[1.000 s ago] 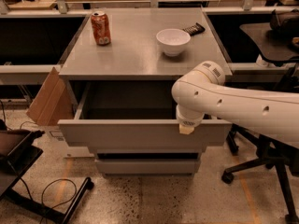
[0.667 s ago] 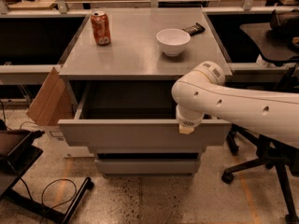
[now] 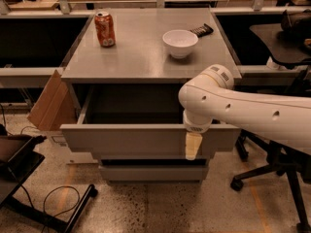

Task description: Open top drawer

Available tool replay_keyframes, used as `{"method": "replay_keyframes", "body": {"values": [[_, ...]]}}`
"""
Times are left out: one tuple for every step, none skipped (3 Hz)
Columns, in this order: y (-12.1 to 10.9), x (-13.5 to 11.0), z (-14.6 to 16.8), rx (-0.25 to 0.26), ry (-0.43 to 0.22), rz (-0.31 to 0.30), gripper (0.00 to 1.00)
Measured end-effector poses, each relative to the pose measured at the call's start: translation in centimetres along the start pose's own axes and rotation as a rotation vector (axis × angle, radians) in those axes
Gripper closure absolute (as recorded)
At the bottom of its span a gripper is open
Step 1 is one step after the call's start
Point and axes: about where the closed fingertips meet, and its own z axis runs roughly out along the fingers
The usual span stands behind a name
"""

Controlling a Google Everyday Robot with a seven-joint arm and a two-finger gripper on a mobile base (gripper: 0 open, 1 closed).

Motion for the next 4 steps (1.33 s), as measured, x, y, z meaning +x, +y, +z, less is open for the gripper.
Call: {"method": "replay_keyframes", "body": {"values": [[0.0, 0.0, 0.0, 0.0, 0.0, 0.0, 0.0], [1.7, 1.0, 0.8, -0.057, -0.03, 0.052, 0.18], [5.6, 2.0, -0.1, -0.154, -0.037, 0.113, 0.49], [7.8, 2.2, -2.4, -0.181, -0.017, 0.136, 0.72]]}}
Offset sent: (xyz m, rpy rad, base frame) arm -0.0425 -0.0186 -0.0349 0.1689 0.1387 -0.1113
